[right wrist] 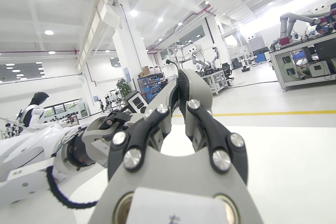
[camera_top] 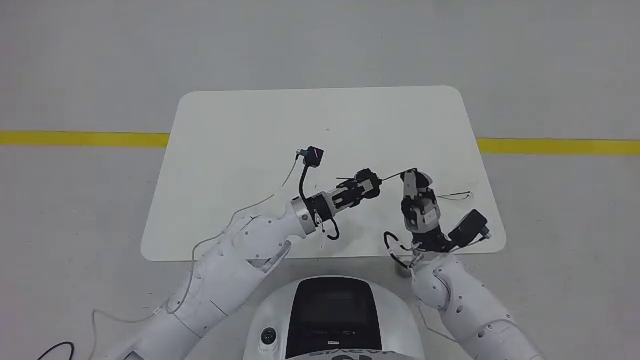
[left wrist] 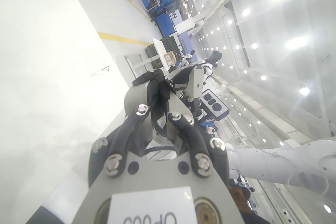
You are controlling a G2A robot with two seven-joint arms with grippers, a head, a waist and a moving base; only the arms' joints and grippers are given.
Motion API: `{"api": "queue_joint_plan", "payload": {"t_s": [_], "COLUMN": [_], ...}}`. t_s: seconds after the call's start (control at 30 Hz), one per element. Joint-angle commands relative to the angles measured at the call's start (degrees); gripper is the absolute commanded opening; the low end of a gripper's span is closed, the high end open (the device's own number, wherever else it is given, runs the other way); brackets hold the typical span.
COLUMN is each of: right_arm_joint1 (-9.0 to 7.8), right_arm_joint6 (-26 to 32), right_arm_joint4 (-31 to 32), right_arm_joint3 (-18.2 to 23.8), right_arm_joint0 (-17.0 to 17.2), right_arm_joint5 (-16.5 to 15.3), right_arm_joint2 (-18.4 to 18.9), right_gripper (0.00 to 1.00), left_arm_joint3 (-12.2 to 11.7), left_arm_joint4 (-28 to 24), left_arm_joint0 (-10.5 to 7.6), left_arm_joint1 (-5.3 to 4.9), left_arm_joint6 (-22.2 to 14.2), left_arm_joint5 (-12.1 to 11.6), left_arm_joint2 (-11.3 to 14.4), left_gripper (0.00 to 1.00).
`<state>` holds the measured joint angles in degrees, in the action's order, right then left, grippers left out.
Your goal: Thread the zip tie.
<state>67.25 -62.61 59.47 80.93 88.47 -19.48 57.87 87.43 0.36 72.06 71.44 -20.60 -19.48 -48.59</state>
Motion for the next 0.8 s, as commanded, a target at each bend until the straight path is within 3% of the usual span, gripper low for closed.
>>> {"api": "queue_joint_plan", "payload": {"t_s": [0.0, 0.77], "right_arm_joint1": [-0.08, -0.46], "right_arm_joint6": [0.0, 0.0], "right_arm_joint4": [0.1, -0.5], "right_arm_joint3": [0.0, -0.1], "right_arm_joint0": [0.0, -0.2], "right_arm_joint5": [0.0, 0.0], "right_arm_joint2": [0.0, -0.5], "right_gripper": [0.00, 0.00], "left_arm_joint3": [0.0, 0.0], "left_arm_joint4": [0.0, 0.0], "left_arm_joint0": [0.00, 0.00], "left_arm_joint1": [0.00, 0.00], "left_arm_joint6": [0.0, 0.0], "left_arm_joint5": [0.0, 0.0], "left_arm_joint2": [0.0, 0.0], "left_gripper": [0.00, 0.00]}}
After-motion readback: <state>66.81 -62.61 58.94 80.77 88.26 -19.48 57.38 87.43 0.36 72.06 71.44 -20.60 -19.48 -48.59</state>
